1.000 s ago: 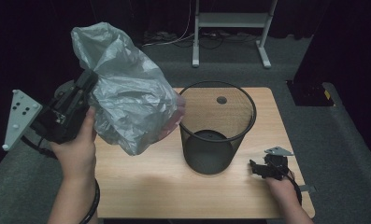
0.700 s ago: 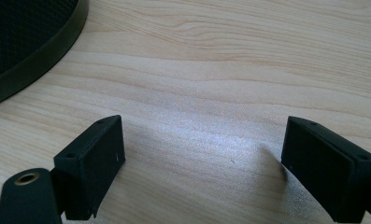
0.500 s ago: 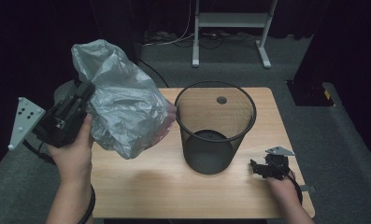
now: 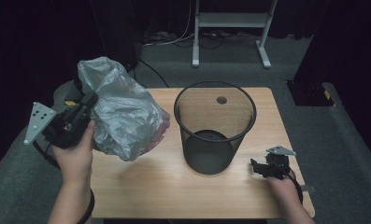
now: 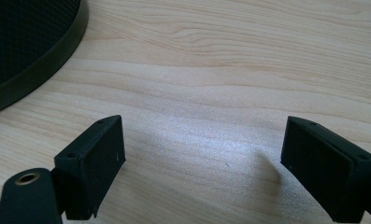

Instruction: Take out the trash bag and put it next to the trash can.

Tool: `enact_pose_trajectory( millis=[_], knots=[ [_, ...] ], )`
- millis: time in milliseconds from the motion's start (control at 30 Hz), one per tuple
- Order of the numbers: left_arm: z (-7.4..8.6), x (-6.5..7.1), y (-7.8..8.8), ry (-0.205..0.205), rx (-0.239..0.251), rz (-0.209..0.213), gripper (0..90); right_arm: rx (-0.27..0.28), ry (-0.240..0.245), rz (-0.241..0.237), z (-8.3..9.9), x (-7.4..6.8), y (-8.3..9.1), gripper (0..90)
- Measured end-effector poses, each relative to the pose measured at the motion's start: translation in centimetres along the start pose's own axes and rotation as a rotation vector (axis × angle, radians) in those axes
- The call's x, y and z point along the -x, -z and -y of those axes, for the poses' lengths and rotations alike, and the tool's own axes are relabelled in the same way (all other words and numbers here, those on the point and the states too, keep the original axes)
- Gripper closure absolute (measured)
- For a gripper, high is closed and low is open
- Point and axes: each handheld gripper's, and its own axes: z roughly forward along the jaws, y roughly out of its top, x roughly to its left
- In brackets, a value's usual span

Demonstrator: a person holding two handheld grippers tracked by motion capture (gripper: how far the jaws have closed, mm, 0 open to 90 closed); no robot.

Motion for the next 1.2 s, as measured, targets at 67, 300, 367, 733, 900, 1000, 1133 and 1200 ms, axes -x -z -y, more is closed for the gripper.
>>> enact_pose_trajectory(
  millis=[67, 300, 367, 733, 900, 1000, 1133, 1200],
  knots=[
    [0.8, -0.3, -0.7, 0.008, -0.03, -0.008, 89.5, 0.002, -0.001, -0.002, 0.0, 0.0, 0.1, 13.4],
    [2.2, -0.6, -2.6, -0.002, -0.088, -0.023, 89.6, 0.007, -0.001, -0.005, -0.1, 0.1, 0.1, 13.4],
    [2.5, -0.8, -3.4, -0.001, -0.106, -0.026, 89.6, 0.008, -0.002, -0.005, -0.1, 0.1, 0.1, 13.5],
    [3.3, -0.6, -9.9, -0.061, -0.196, -0.051, 89.6, 0.009, -0.003, -0.017, -0.2, -0.1, 0.0, 13.5],
    [4.6, -0.3, -12.6, -0.06, -0.242, -0.079, 89.6, 0.008, -0.006, -0.023, -0.2, 0.0, -0.1, 13.7],
    [5.8, 0.0, -13.5, -0.058, -0.251, -0.107, 89.6, 0.011, -0.01, -0.027, -0.3, -0.1, 0.0, 13.7],
    [7.9, 0.3, -14.3, -0.027, -0.272, -0.131, 89.6, 0.021, -0.014, -0.031, -0.4, 0.0, 0.0, 13.8],
    [9.0, 0.7, -14.7, -0.019, -0.284, -0.125, 89.6, 0.019, -0.02, -0.029, -0.3, 0.0, 0.1, 13.9]
  ],
)
